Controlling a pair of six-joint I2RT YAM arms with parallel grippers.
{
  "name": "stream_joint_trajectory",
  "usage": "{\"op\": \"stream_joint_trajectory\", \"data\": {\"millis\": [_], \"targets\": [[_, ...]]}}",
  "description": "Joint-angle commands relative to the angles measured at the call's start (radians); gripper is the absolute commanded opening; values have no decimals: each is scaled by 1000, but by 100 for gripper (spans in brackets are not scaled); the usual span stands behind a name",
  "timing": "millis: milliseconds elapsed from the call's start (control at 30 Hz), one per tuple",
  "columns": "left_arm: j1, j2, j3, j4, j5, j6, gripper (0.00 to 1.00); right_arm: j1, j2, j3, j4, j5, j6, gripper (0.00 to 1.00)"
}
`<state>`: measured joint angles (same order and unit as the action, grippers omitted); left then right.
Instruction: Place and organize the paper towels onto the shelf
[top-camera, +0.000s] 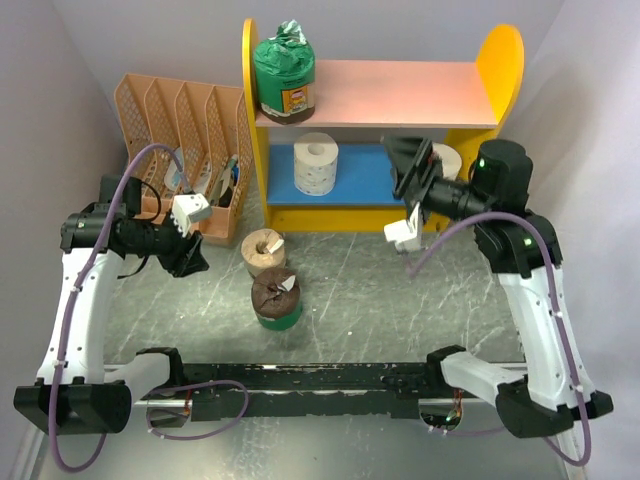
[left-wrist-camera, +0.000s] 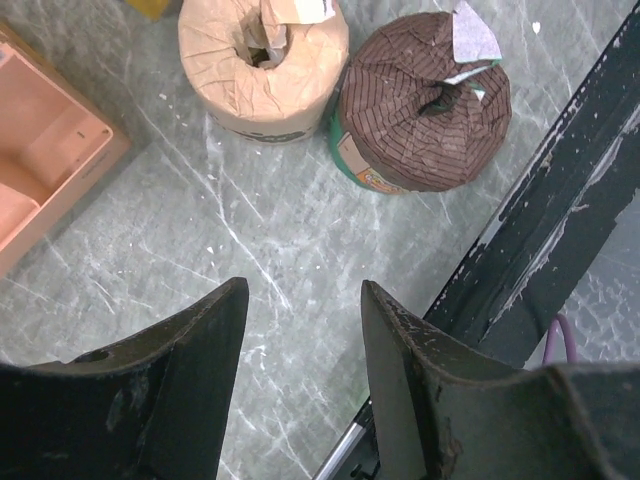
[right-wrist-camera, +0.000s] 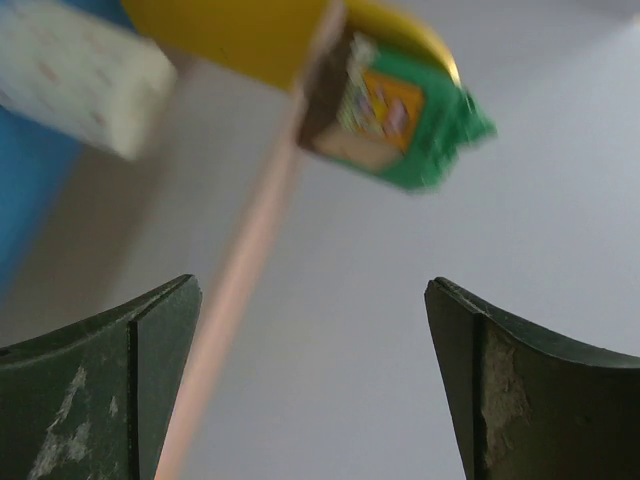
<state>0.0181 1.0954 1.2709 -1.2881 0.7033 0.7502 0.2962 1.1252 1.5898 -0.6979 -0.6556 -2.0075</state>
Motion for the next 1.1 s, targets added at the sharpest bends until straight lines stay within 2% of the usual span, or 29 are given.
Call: {"op": "stream_joint_trajectory", "data": {"millis": [0, 100, 300, 433, 533, 667, 833, 1067], "targets": [[5, -36, -15, 84, 33, -102, 60, 64, -35, -46, -451, -149, -221, 94], [8, -57, -38, 154, 65, -173, 61, 136, -58, -121, -491, -203, -220, 91], [36, -78, -38, 154, 71, -187, 60, 394, -15, -253, -356, -108, -68, 90], [55, -90, -70, 168, 104, -202, 61, 581, 154, -135, -331, -55, 153, 86], [78, -112, -103, 197, 131, -220, 61, 674, 317, 39, -480, -35, 173, 76], [99, -138, -133, 225, 155, -232, 62, 761, 459, 165, -666, 51, 124, 69], [113, -148, -131, 223, 180, -224, 62, 825, 471, 57, -679, 210, 80, 70], [128, -170, -137, 221, 215, -211, 62, 829, 490, -7, -679, 292, 69, 70]]}}
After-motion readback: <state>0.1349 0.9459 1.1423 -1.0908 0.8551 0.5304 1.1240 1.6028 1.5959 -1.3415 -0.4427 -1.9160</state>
